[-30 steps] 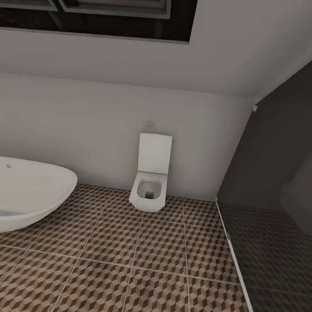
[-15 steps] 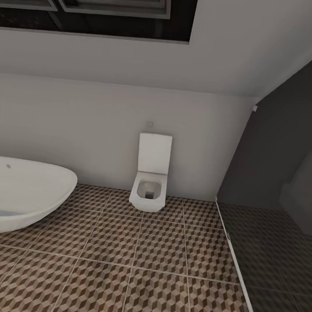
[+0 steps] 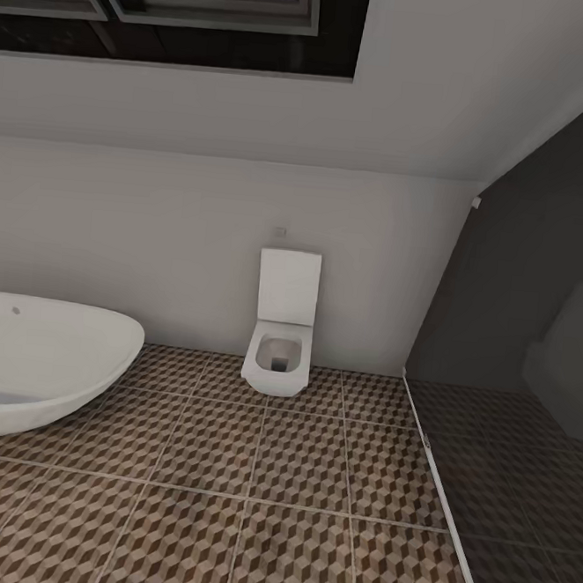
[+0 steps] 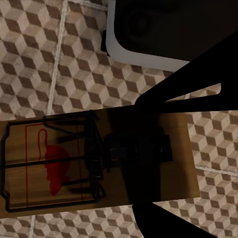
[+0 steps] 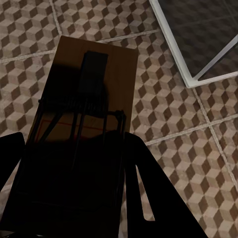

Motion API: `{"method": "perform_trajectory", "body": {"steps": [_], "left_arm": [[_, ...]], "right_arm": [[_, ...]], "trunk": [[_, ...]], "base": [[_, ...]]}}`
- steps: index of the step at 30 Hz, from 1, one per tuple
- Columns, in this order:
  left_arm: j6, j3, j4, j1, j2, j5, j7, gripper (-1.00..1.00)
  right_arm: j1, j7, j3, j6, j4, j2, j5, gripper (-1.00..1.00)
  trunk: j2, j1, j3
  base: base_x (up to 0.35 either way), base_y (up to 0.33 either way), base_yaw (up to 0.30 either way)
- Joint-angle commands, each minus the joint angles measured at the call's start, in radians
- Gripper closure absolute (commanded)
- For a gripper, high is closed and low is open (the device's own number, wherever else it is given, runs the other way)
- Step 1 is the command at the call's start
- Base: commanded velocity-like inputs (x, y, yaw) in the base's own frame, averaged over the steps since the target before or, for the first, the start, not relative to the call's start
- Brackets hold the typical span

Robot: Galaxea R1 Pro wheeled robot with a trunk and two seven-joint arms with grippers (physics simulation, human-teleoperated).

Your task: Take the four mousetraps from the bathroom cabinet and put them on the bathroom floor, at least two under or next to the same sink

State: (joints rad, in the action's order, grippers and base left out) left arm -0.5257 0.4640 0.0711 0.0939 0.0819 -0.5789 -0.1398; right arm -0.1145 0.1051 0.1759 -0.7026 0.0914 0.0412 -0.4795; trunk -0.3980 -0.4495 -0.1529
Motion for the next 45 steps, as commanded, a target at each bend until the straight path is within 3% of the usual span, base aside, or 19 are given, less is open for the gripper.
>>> {"method": "perform_trajectory", "body": {"steps": [1,45], "left_arm": [[-0.003,0.007,0.003,0.001,-0.001,0.002,-0.006,1.00],[-0.004,0.007,0.003,0.001,-0.001,0.002,-0.006,1.00]], "right_arm": [[-0.001,0.008,0.009,-0.002,0.000,0.000,-0.002,1.00],[-0.001,0.008,0.008,-0.002,0.000,0.000,-0.002,1.00]], "trunk": [[-0.002,-0.001,-0.002],[-0.002,-0.001,-0.002]], "base": [[0.000,0.000,0.000],[0.000,0.000,0.000]]}}
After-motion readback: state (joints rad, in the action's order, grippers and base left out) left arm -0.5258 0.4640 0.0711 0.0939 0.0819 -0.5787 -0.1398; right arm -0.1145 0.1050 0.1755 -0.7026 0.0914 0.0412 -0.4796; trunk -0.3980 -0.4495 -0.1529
